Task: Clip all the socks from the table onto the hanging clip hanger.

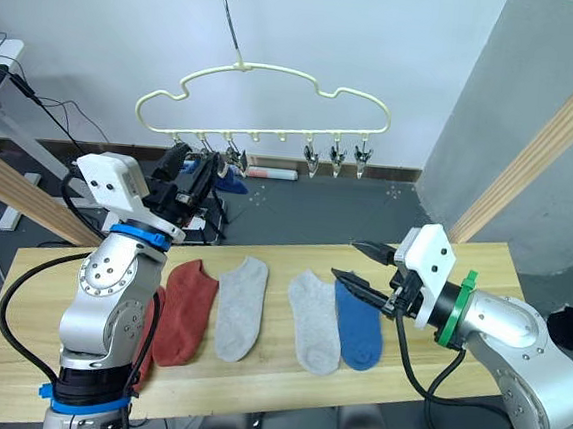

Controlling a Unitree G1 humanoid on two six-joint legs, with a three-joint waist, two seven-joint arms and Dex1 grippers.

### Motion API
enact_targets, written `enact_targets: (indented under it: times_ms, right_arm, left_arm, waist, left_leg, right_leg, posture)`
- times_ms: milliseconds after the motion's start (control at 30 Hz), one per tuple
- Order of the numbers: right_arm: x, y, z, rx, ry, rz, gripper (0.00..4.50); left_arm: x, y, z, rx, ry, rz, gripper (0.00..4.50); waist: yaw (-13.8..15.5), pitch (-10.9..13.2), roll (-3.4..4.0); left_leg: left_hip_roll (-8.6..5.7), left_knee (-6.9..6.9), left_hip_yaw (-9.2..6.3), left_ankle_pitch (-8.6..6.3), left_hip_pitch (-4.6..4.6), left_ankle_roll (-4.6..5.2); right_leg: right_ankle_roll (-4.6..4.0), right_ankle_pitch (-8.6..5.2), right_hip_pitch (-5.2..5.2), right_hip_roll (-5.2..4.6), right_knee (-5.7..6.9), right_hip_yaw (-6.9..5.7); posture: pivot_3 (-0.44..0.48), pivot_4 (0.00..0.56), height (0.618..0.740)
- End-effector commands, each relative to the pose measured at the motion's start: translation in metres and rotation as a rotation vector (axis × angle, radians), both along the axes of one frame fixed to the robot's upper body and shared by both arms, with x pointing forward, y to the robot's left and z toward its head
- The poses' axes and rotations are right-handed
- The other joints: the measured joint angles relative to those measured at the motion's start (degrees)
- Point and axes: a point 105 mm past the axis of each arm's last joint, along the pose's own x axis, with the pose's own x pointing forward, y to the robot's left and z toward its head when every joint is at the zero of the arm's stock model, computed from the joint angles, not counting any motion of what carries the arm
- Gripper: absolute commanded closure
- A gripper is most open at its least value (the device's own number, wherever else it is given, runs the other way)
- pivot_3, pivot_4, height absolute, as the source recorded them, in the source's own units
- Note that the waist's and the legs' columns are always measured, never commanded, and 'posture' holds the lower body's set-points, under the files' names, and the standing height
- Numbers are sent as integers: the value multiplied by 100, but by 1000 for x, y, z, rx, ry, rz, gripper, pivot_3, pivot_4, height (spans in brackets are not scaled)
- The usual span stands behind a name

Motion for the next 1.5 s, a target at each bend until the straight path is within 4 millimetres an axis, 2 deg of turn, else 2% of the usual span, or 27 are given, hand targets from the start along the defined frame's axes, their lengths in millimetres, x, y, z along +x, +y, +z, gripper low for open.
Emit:
enact_targets:
  times_ms: [33,567,933,1233,1333,1433,1500]
  right_arm:
    - [-3,2,6,17,-26,9,2048]
    - [-4,2,7,25,-20,8,2048]
    - [-4,4,9,32,-16,14,2048]
    - [-3,4,9,32,-13,17,2048]
    - [-3,4,9,33,-12,18,1996]
    - [-3,4,8,33,-12,19,1996]
    - [-3,4,8,33,-10,20,1996]
  left_arm:
    - [0,0,7,9,-31,-4,2162]
    - [6,-4,6,44,-30,6,2162]
    - [5,-9,15,61,-45,3,2162]
    - [5,-9,15,70,-44,11,2162]
    - [5,-10,16,71,-48,9,2718]
    - [5,-10,16,72,-52,13,3650]
    - [4,-9,17,76,-56,15,3804]
  waist:
    - [1,0,0]
    - [0,0,0]
    - [-1,0,0]
    - [0,0,0]
    - [0,0,0]
    - [0,0,0]
    - [0,0,-1]
  left_leg:
    - [0,0,0,0,0,0]
    - [0,0,-1,0,0,0]
    - [0,0,-1,0,-1,0]
    - [0,1,-1,0,-1,0]
    - [0,1,-1,0,-1,0]
    - [0,0,-1,0,-1,0]
    - [0,1,-1,0,0,0]
  right_leg:
    - [0,0,0,0,0,-1]
    - [-1,0,0,0,0,-1]
    - [-1,1,0,0,0,-1]
    - [-1,1,0,0,0,-2]
    - [-1,1,0,0,0,-1]
    - [-1,1,0,0,0,-2]
    - [-1,1,0,-1,0,-2]
  posture:
    - [-186,325,740]
    - [-193,324,740]
    - [-189,323,740]
    - [-183,318,740]
    - [-183,318,740]
    - [-183,318,740]
    - [-182,314,740]
